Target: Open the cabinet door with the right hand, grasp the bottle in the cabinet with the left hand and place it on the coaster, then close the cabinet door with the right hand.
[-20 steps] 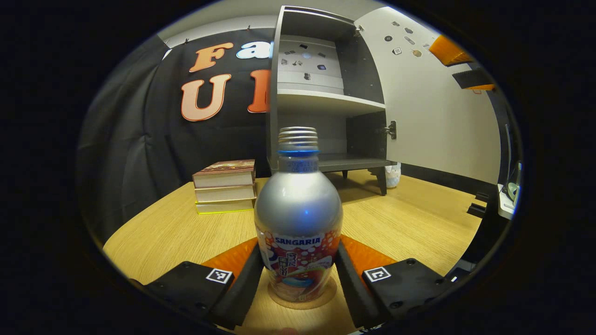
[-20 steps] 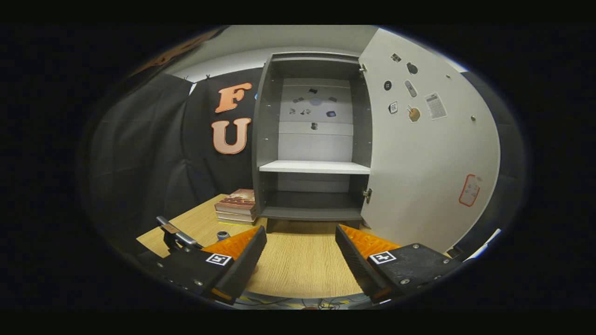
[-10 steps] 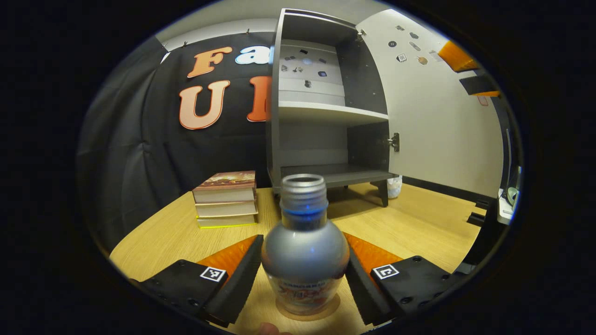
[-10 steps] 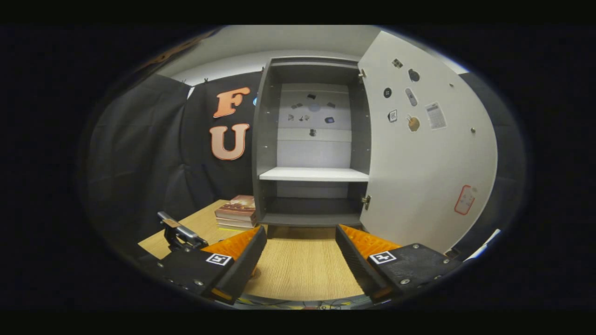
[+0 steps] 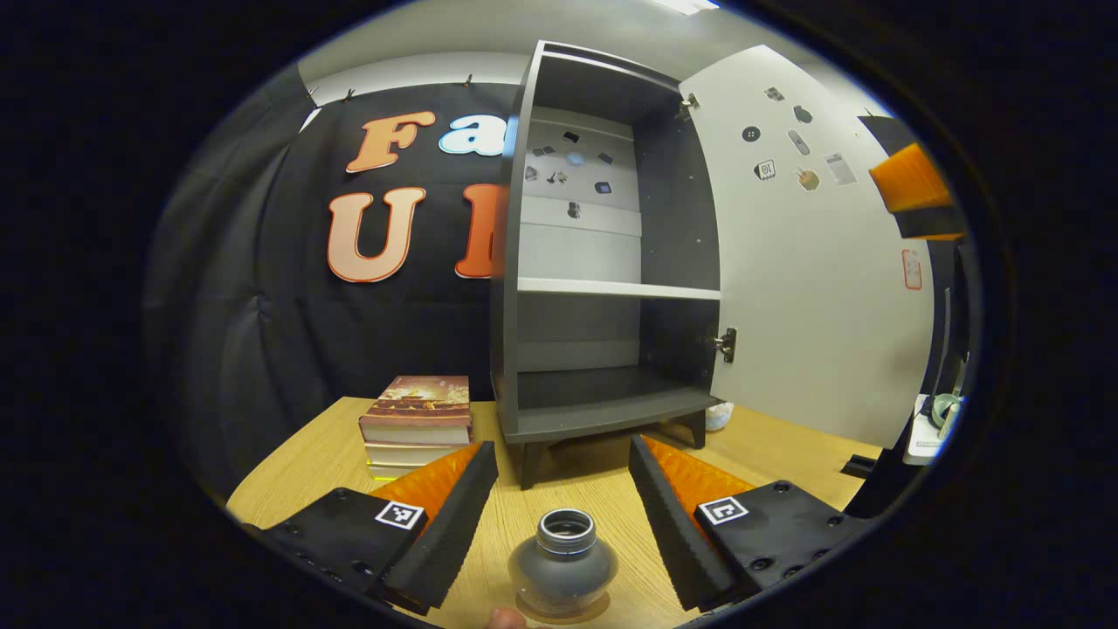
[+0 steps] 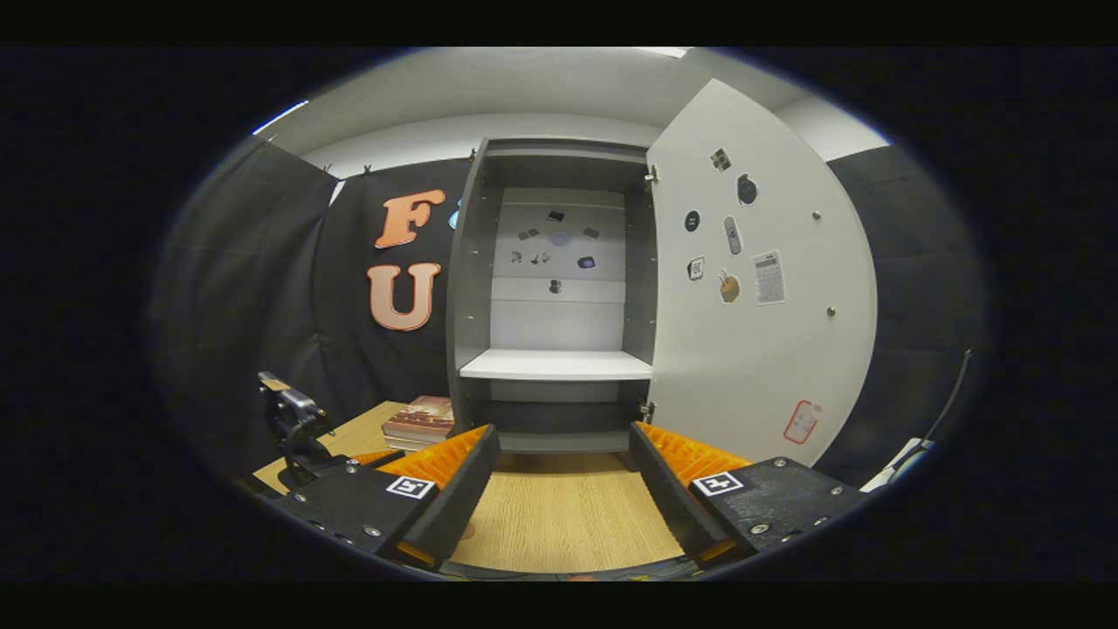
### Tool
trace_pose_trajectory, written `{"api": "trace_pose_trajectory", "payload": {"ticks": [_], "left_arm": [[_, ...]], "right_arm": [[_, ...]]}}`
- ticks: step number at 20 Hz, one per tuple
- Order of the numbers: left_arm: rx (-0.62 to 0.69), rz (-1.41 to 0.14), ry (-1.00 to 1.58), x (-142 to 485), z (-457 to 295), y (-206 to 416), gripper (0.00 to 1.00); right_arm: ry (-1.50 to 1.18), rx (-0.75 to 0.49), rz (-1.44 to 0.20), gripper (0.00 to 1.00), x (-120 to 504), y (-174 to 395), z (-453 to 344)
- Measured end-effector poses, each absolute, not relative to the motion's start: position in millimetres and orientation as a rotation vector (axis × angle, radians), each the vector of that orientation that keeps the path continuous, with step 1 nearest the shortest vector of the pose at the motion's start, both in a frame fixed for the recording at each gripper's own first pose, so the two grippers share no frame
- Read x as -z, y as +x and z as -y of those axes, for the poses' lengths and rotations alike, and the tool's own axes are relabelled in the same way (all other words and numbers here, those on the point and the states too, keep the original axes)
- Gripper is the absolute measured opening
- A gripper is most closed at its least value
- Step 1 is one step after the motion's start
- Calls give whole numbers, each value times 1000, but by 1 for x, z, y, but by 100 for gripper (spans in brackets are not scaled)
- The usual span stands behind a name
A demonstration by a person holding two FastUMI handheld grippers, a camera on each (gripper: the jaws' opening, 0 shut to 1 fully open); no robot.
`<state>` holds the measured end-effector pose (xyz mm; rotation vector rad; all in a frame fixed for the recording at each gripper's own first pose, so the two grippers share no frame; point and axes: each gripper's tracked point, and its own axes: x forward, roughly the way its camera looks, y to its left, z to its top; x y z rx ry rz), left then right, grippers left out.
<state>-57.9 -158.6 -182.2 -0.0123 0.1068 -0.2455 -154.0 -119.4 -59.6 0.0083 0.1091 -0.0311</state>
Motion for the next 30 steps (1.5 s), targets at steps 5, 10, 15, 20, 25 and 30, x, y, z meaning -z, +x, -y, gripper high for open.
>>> {"api": "trace_pose_trajectory", "payload": {"ticks": [5,10,15,20,25,30], "left_arm": [[203,-105,-14,136,161,-68,98],[156,-90,-43,88,162,-78,96],[113,-73,-46,53,160,-88,97],[95,-42,-38,34,163,-93,97],[64,-44,-42,30,172,-93,97],[20,-69,-87,30,171,-101,97]], "right_arm": [[3,15,-100,92,52,-163,145],[-4,15,-86,92,47,-169,173],[10,60,-55,92,35,-177,208],[-8,205,-7,92,16,-200,280],[-85,374,14,96,0,-219,363],[-86,332,14,92,-7,-194,382]]}}
